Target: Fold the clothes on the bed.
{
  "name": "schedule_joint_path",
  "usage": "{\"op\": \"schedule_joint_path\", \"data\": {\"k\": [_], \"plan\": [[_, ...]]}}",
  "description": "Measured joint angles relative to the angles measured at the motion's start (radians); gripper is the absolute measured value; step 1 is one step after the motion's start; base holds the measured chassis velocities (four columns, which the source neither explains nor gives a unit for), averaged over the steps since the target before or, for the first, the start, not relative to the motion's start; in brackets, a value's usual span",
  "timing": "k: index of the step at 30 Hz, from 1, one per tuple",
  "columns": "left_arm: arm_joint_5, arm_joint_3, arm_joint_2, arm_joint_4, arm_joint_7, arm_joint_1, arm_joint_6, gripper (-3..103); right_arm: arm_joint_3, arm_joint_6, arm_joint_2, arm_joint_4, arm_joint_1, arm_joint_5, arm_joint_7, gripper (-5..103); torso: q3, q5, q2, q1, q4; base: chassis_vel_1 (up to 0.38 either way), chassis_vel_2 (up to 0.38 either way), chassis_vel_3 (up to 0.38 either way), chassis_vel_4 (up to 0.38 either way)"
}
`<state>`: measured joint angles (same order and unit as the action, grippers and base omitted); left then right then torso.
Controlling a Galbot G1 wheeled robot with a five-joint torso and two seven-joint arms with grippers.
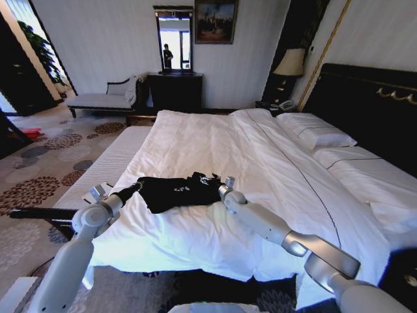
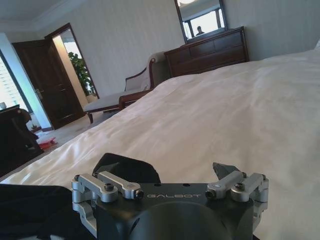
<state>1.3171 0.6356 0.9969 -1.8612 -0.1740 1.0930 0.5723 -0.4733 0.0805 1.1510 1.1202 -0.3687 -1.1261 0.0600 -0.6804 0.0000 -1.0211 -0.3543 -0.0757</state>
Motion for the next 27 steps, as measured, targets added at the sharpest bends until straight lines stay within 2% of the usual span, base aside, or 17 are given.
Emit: {"op": "schedule_joint_path", "data": {"k": [4, 5, 6, 7, 9, 12, 15, 16, 18, 21, 22, 25, 27], "plan": [[0.0, -0.002, 0.0, 0.002, -0.001, -0.003, 0.001, 2, -0.008, 0.002, -0.008, 0.006, -0.013, 0.003, -0.024, 101, 0.0, 0.0, 0.0, 0.0, 0.0001, 0.0, 0.0, 0.0, 0.0], [0.0, -0.002, 0.0, 0.003, -0.001, -0.004, 0.001, 2, -0.009, 0.002, -0.009, 0.006, -0.015, 0.005, -0.03, 96, 0.0, 0.0, 0.0, 0.0, 0.0002, 0.0, 0.0, 0.0, 0.0], [-0.001, -0.003, 0.0, 0.003, -0.002, -0.005, 0.001, 2, -0.012, 0.004, -0.011, 0.006, -0.018, 0.01, -0.042, 96, 0.0, 0.0, 0.0, 0.0, 0.0001, 0.0, 0.0, 0.0, 0.0], [-0.001, -0.004, 0.0, 0.003, -0.003, -0.005, 0.001, 2, -0.017, 0.007, -0.012, 0.001, -0.022, 0.02, -0.059, 87, 0.0, 0.0001, 0.0, 0.0, 0.0001, 0.0, 0.0, 0.0, 0.0], [-0.001, -0.005, 0.0, 0.003, -0.003, -0.005, 0.002, 2, -0.019, 0.009, -0.01, -0.004, -0.024, 0.025, -0.068, 87, 0.0, 0.0, 0.0, 0.0, 0.0001, 0.0, 0.0, 0.0, 0.0], [-0.002, -0.005, -0.005, 0.004, -0.003, -0.004, 0.003, 2, -0.021, 0.015, 0.003, -0.017, -0.027, 0.029, -0.081, 70, 0.0, 0.0001, 0.0, 0.0, 0.0003, 0.0, 0.0, 0.0, 0.0], [-0.002, -0.001, -0.005, 0.007, -0.003, -0.004, 0.003, 2, -0.022, 0.022, 0.006, -0.02, -0.027, 0.03, -0.087, 65, 0.0, 0.0, 0.0, 0.0, 0.0005, 0.0, 0.0, 0.0, 0.0], [-0.002, 0.001, -0.005, 0.008, -0.003, -0.004, 0.003, 2, -0.023, 0.029, 0.005, -0.021, -0.027, 0.03, -0.093, 54, 0.0, 0.0, 0.0, 0.0, 0.0004, 0.0, 0.0, 0.0, 0.0], [-0.002, 0.002, -0.006, 0.009, -0.003, -0.004, 0.003, 2, -0.023, 0.036, 0.005, -0.021, -0.026, 0.03, -0.098, 54, 0.0, 0.0, 0.0, 0.0, 0.0003, 0.0, 0.0, 0.0, 0.0], [-0.003, 0.005, -0.008, 0.009, -0.003, -0.003, 0.003, 2, -0.018, 0.061, 0.01, -0.026, -0.027, 0.029, -0.104, 37, 0.0, 0.0001, 0.0, 0.0, 0.0001, 0.0, 0.0, 0.0, 0.0], [-0.003, 0.005, -0.008, 0.009, -0.003, -0.003, 0.003, 2, -0.018, 0.061, 0.01, -0.026, -0.027, 0.029, -0.104, 37, 0.0, 0.0001, 0.0, 0.0, 0.0001, 0.0, 0.0, 0.0, 0.0], [-0.004, 0.008, -0.01, 0.015, -0.003, -0.003, 0.002, 2, -0.013, 0.073, 0.002, -0.008, -0.042, 0.032, -0.11, 21, 0.0, 0.0, 0.0, 0.0, 0.0002, 0.0, 0.0, 0.0, 0.0], [-0.005, 0.008, -0.01, 0.017, -0.003, -0.003, 0.002, 2, -0.012, 0.075, -0.001, -0.003, -0.045, 0.033, -0.113, 21, 0.0, 0.0, 0.0, 0.0, 0.0003, 0.0, 0.0, 0.0, 0.0]]}}
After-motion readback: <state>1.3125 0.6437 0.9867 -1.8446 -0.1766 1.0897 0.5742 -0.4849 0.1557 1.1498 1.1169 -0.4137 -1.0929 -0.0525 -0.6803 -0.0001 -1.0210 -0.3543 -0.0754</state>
